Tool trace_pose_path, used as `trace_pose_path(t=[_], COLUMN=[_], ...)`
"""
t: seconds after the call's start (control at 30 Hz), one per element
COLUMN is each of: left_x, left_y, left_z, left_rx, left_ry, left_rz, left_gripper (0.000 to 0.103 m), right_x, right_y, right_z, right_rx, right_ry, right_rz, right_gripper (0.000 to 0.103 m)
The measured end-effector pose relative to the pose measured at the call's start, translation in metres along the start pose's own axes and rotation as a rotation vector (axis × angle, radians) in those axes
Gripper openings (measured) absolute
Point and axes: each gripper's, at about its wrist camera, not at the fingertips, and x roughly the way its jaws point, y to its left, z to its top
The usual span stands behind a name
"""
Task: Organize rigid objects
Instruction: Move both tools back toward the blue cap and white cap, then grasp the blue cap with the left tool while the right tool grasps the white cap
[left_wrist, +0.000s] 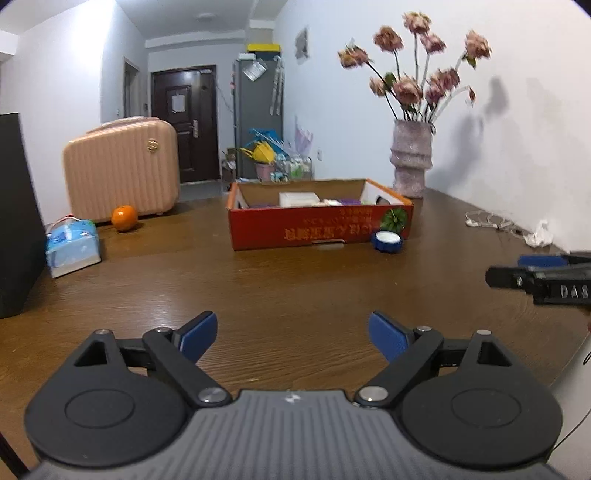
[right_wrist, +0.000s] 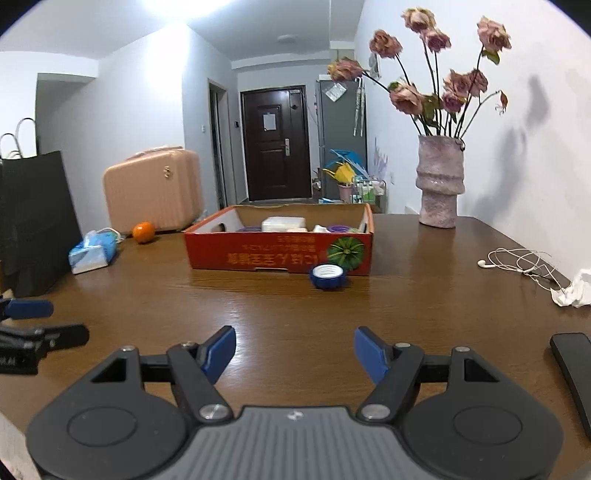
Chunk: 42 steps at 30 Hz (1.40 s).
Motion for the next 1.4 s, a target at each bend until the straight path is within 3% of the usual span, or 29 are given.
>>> trace_pose_path(t=[0.13,0.33,0.53,0.67,0.73,0.77,0.83,0.93,1.1,1.4], left_x=[0.029,0.115,0.219,0.279,0.301,0.31,0.325,0.328,0.28,0.192], left_y=[-0.011,-0.037,-0.075,-0.098,-0.104,-0.106,-0.106,-0.102,-0.078,-0.028], left_z=[0.006,0.033,0.064,0.075,0.078,0.079,0.08,0.08,0.061,0.027], left_rx=[0.023,0.028,0.099,0.157,0.166,0.164,0.161,0.144,0.184,0.112], left_ry=[0.04,0.053,0.084,0.134,0.152,0.161,0.179,0.195,0.2,0.233], left_rz=[-0.033,-0.237,-0.341,-0.36,-0.377,-0.387,-0.415,-0.433,-0.4,-0.303], left_gripper=[0.093,0.089,0.072,0.069,0.064,0.054,0.053,0.053,0.052,0.051], right_x=[0.043,0.127,0.209,0.254,0.269,0.273,0.273,0.265,0.233,0.158], right_y=[-0.026,-0.065,-0.086,-0.091,-0.093,-0.094,-0.093,-0.087,-0.038,0.059], right_z=[0.02,0.062,0.088,0.092,0.089,0.088,0.085,0.08,0.063,0.033], right_rx=[0.003,0.038,0.06,0.043,0.04,0.05,0.063,0.086,-0.061,-0.335], right_ry=[0.036,0.098,0.187,0.257,0.288,0.296,0.301,0.322,0.332,0.162], right_rz=[0.002,0.057,0.103,0.114,0.131,0.156,0.185,0.243,0.359,0.309], right_gripper=[0.058,0.04,0.025,0.021,0.016,0.015,0.012,0.012,0.01,0.006])
